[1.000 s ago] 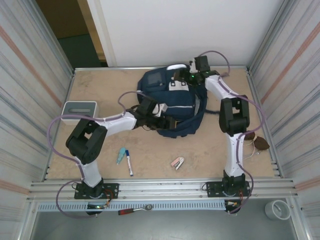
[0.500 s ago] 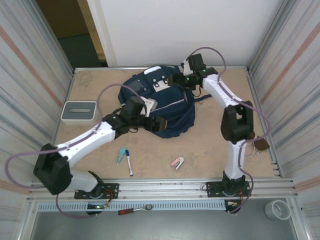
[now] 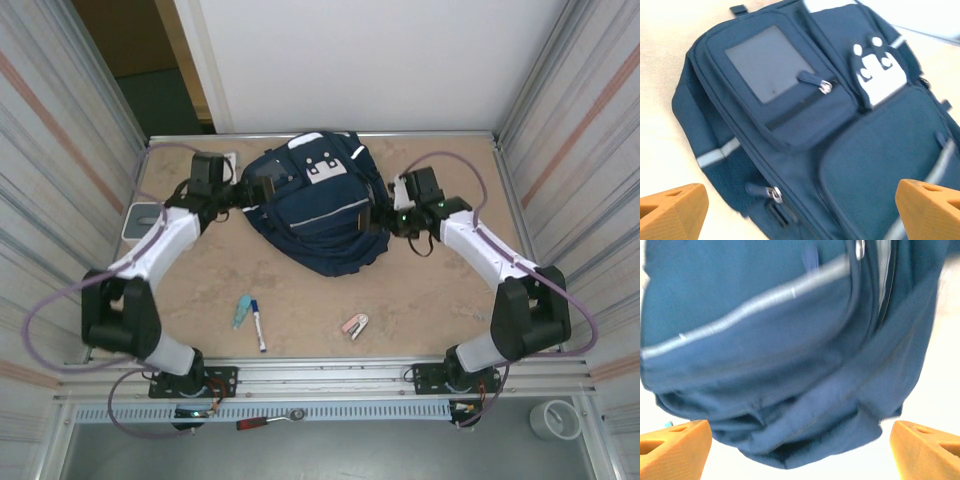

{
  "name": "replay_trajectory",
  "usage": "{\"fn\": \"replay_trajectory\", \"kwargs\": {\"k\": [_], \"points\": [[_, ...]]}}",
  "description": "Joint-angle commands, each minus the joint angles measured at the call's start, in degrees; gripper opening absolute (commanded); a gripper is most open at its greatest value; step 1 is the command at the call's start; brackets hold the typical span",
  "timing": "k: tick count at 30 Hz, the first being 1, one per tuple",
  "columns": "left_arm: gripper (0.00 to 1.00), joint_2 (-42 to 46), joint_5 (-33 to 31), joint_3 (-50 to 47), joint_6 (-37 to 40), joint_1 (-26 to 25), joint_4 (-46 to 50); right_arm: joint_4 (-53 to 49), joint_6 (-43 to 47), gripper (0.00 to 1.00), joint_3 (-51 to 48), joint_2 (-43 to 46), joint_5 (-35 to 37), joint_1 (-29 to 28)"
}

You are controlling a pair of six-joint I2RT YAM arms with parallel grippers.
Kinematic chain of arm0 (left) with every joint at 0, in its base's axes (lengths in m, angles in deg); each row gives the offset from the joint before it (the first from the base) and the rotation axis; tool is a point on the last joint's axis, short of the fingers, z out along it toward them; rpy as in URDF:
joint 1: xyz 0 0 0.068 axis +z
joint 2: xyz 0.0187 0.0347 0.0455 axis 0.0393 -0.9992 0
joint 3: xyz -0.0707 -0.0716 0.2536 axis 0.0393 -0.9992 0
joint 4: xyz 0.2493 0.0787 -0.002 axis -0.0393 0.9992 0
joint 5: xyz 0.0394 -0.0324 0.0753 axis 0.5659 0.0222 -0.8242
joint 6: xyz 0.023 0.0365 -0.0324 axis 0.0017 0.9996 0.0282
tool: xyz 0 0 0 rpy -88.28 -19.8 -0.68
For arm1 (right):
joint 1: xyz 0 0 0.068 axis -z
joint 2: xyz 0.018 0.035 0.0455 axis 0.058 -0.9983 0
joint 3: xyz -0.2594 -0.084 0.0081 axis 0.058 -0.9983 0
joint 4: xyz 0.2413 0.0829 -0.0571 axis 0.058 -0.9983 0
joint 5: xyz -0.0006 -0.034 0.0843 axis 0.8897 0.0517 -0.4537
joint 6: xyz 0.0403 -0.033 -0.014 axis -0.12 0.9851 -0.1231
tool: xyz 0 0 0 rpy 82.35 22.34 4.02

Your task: Pack the student bag

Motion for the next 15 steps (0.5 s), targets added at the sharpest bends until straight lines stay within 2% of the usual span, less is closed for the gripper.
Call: {"fn": "replay_trajectory", "kwargs": {"k": [1,4,7,11,15], "points": [[0.96,-7.8,0.6,7.7,-0.7,1.3,2.9,5.9,-5.6,0.89,-4.0,1.7,-3.0,-1.1],[0.96,-15.6,-1.1,15.0,-0.1,4.1,3.6,8.7,-7.4,0.87,-5.8,1.5,-2.1,-3.2],[0.96,-24.8,0.4,24.6,-0.2,6.4,6.0,7.1,-7.2,0.86,-5.9,1.6,3.5,-5.7],[0.95,-36.3,1.1,37.2,1.6,6.6,10.3,9.9,-8.6,0.83,-8.5,1.2,5.6,-5.8],[0.95,-45.7,5.7,47.8,2.1,6.8,14.3,12.8,-9.7,0.8,-9.4,0.0,5.7,-5.7]]}}
